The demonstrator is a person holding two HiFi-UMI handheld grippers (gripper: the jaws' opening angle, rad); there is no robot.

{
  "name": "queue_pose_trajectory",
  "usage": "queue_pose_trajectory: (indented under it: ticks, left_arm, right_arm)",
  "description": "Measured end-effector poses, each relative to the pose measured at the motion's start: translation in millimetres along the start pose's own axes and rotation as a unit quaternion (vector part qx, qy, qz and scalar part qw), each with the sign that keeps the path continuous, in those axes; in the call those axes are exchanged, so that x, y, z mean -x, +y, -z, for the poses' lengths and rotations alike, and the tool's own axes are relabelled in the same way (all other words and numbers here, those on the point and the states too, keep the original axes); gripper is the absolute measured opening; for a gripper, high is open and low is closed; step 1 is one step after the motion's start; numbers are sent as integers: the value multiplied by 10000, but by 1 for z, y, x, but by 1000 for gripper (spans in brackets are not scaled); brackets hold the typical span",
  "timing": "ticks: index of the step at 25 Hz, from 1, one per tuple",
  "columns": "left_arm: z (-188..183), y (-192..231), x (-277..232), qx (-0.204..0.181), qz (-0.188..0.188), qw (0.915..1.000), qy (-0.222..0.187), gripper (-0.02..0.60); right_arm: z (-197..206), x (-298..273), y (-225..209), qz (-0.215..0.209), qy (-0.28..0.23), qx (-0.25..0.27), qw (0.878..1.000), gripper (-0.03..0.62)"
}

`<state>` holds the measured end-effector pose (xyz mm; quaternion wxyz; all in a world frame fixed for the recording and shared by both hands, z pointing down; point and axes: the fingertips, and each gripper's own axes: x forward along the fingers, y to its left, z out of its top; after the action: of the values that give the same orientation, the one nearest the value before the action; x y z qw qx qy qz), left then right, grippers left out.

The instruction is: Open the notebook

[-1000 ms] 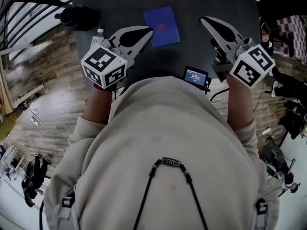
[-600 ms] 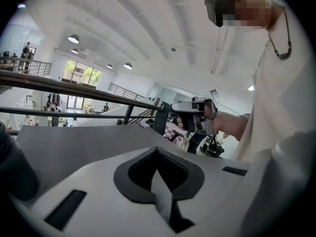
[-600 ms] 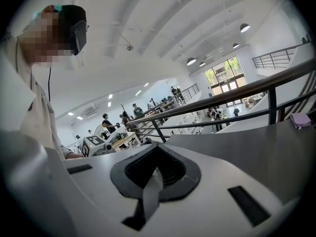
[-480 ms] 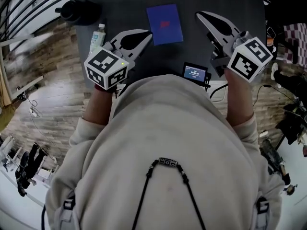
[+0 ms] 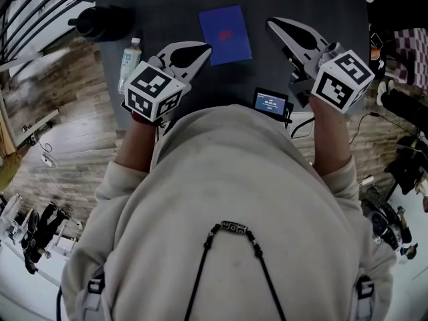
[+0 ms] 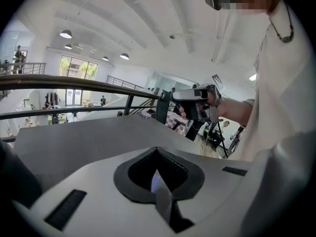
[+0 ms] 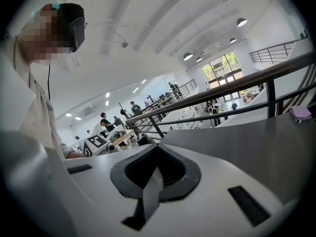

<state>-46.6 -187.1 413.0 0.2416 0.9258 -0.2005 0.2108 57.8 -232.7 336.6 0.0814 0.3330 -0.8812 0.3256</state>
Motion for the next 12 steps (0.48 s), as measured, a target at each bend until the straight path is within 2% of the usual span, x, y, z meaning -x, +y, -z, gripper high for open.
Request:
queue_pose_trajectory:
  ticks: [4,10,12]
  left_arm:
    - [18,0,-17,-214,-64,9992,346,2]
    - [52,18,-42,-176,-82,9963,835,2]
    - [56,21,-51,-73,-15,9965,835,2]
  right_arm:
    - [13,-1,-12,45,146,-69,9999,15]
    - [37,-26,-42,241,369,-280,9986,17]
    - [41,-33,-49,283,350,-351,9984,17]
